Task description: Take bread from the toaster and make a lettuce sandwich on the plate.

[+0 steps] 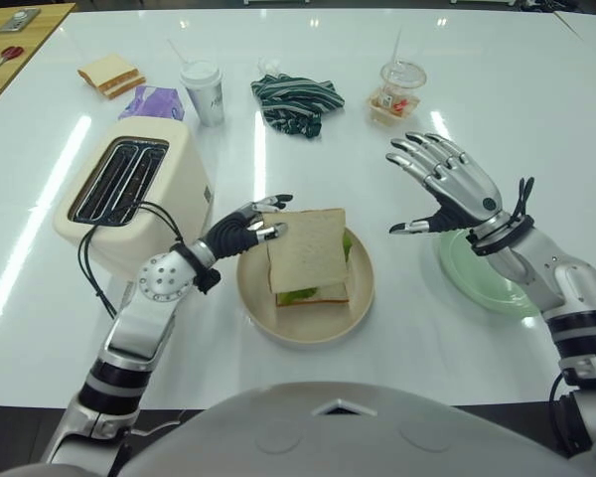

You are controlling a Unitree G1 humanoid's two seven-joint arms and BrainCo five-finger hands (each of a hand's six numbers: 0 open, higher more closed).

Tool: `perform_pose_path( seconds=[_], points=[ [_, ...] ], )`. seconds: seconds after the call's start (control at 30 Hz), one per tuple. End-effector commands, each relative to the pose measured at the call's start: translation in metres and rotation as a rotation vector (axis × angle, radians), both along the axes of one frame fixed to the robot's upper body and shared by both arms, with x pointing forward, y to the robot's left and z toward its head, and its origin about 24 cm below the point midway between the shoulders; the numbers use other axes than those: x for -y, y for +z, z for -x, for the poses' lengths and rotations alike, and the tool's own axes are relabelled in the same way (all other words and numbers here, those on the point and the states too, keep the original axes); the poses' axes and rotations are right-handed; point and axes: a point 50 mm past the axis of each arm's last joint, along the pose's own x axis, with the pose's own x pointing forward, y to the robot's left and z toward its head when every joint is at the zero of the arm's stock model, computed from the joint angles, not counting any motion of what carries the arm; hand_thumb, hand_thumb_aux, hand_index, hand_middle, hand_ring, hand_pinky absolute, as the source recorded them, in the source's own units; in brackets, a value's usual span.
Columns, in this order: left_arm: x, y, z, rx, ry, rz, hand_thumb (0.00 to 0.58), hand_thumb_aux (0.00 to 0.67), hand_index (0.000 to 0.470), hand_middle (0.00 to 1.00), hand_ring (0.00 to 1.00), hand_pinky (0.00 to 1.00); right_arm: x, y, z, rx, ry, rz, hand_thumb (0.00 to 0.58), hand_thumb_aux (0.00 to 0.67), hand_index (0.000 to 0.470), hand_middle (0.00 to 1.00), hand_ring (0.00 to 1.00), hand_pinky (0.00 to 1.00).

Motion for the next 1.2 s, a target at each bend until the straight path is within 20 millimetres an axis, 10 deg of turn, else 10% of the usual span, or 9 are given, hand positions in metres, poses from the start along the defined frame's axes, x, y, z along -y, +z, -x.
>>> perform_pose_path(
  seconds=[0.03,0.27,0.3,0.33,0.4,0.8,1.13,1.17,1.2],
  points=[
    [0.005,-0.015,-0.001,-0.006,-0.02,-0.047,0.58,0.67,0.47,0.0,0.0,0.0,-0.003,-0.003,-0.001,-0.01,0.016,-0.003,0.0,0.0,0.0,0.0,0.0,0.0],
    [0.006,-0.03,0.0,0.018,-0.02,-0.135,0.58,0.67,0.47,0.0,0.0,0.0,-0.009,-0.005,0.0,-0.017,0.034,-0.016,0.0,0.0,0.0,0.0,0.0,0.0],
    [0.006,-0.032,0.0,0.019,-0.016,-0.143,0.532,0.478,0.335,0.0,0.0,0.0,-0.009,-0.005,0.0,-0.017,0.036,-0.016,0.0,0.0,0.0,0.0,0.0,0.0],
    [0.006,-0.033,0.0,0.02,-0.014,-0.149,0.096,0.058,0.041,0.0,0.0,0.0,-0.009,-0.005,0.0,-0.017,0.037,-0.016,0.0,0.0,0.0,0.0,0.0,0.0],
    [0.006,-0.035,0.0,0.026,-0.011,-0.167,0.0,0.0,0.0,0.0,0.0,0.0,-0.01,-0.005,0.001,-0.015,0.04,-0.017,0.0,0.0,0.0,0.0,0.0,0.0],
    [0.002,-0.008,-0.007,0.144,0.076,-0.101,0.0,0.0,0.0,0.0,0.0,0.0,-0.007,-0.007,0.002,-0.018,0.039,-0.025,0.0,0.0,0.0,0.0,0.0,0.0],
    [-0.014,0.118,0.024,0.54,0.174,0.39,0.036,0.021,0.015,0.0,0.0,0.0,-0.02,0.003,0.015,-0.095,0.128,-0.187,0.104,0.063,0.044,0.0,0.0,0.0],
    [-0.018,0.117,0.031,0.51,0.135,0.384,0.456,0.36,0.253,0.0,0.0,0.0,-0.022,0.001,0.02,-0.153,0.145,-0.199,0.564,0.557,0.391,0.41,0.41,0.41],
    [-0.021,0.113,0.036,0.461,0.089,0.34,0.58,0.67,0.47,0.02,0.02,0.02,-0.022,-0.003,0.026,-0.228,0.154,-0.213,0.58,0.67,0.47,1.0,1.0,1.0]
  ],
)
